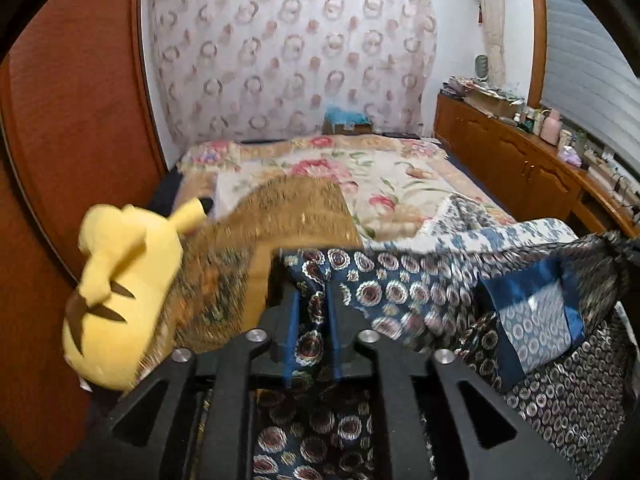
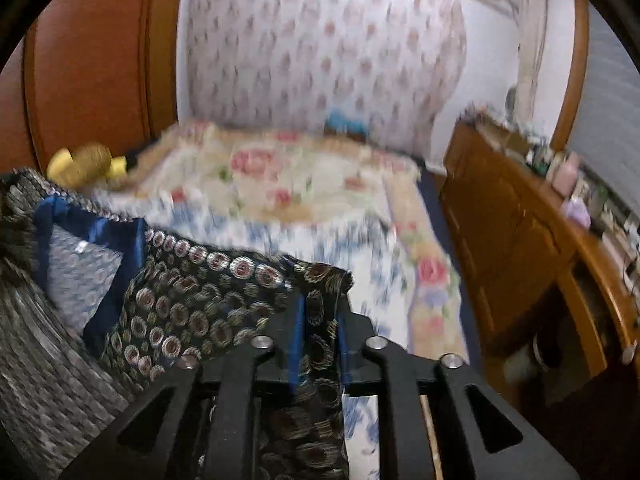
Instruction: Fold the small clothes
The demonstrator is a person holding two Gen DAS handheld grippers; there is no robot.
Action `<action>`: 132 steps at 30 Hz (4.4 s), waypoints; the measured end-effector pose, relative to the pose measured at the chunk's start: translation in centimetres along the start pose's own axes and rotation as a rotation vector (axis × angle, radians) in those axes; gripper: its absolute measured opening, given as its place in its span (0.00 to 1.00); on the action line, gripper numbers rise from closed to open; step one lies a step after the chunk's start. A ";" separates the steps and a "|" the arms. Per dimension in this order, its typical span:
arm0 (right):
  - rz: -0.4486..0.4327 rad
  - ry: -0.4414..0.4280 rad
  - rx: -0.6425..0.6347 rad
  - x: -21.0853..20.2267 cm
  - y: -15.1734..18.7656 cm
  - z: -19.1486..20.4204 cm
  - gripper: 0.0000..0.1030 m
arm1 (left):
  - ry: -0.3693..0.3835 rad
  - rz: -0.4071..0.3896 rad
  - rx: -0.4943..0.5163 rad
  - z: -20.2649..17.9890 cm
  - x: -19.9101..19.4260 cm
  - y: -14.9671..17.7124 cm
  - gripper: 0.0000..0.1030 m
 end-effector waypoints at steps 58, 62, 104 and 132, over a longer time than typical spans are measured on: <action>0.012 -0.366 -0.122 -5.8 7.5 12.6 0.03 | 0.090 0.046 -0.122 -0.1 -4.3 11.5 0.71; 0.020 -0.360 -0.115 -8.6 9.1 11.5 0.06 | 0.078 0.032 -0.134 0.7 -4.7 11.4 0.71; 0.064 -0.071 0.116 -12.4 13.4 -0.3 0.45 | 0.059 0.033 -0.153 1.3 -3.7 11.0 0.62; 0.315 -0.031 -0.020 -16.9 20.9 -0.3 0.45 | 0.057 0.035 -0.074 -1.6 -5.2 11.1 0.62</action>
Point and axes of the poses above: each gripper's, at about its wrist camera, not at the fingertips, and x roughly the way its jaws point, z to its left, y to its underside, the point moved 7 cm from there along x, roughly the way its jaws point, and after that the axes turned 2 degrees about y, right-handed, at the moved point
